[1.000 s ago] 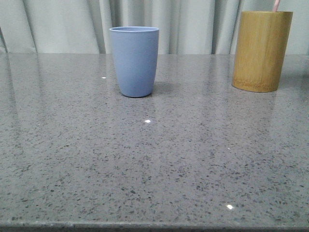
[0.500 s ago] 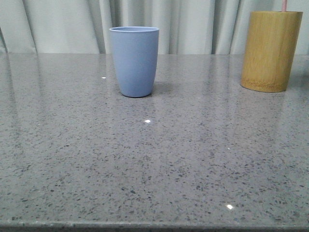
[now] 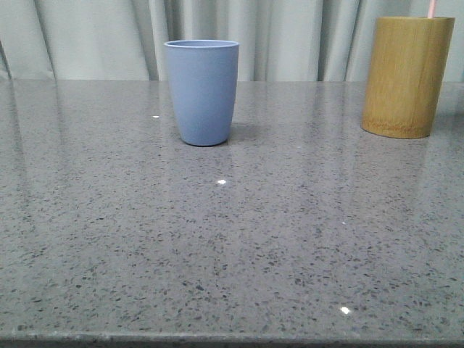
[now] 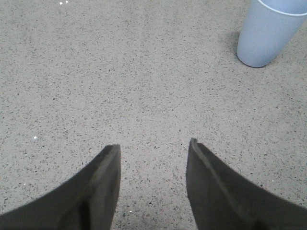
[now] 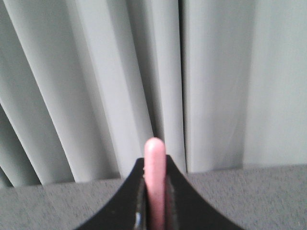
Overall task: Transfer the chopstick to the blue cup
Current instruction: 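Carry the pink chopstick over the blue cup and lower it in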
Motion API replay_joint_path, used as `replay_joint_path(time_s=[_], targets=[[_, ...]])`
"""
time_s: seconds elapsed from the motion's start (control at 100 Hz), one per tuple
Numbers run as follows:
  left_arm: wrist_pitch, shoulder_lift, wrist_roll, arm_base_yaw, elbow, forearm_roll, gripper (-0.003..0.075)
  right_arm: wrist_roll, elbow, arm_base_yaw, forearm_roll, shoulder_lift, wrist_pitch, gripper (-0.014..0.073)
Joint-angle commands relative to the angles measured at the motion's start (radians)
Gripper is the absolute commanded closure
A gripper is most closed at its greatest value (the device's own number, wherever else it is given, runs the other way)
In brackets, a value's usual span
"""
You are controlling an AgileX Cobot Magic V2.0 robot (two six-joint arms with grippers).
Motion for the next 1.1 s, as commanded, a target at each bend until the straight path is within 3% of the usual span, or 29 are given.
replay_joint_path(time_s=[0.0,0.27,0.65,1.09], targets=[[-0.073,0.005,-0.01,0.002,-0.024,-0.009,0.0408,0.004,-0.077,-0.006,-0.002,-0.068,-0.042,0.0662],[-0.073,0.005,-0.01,0.002,-0.024,-0.009,0.0408,0.022,-0.219,0.058,-0.002,-0.095,0.065,0.0662],[-0.073,0.005,-0.01,0.002,-0.024,-0.009,0.0408,0.022,-0.23,0.314,-0.002,-0.051,-0.181,0.0662],[-0.073,0.005,-0.01,0.002,-0.024,-0.009,0.0408,0.022,-0.23,0.462,-0.002,0.071,-0.28,0.0662]])
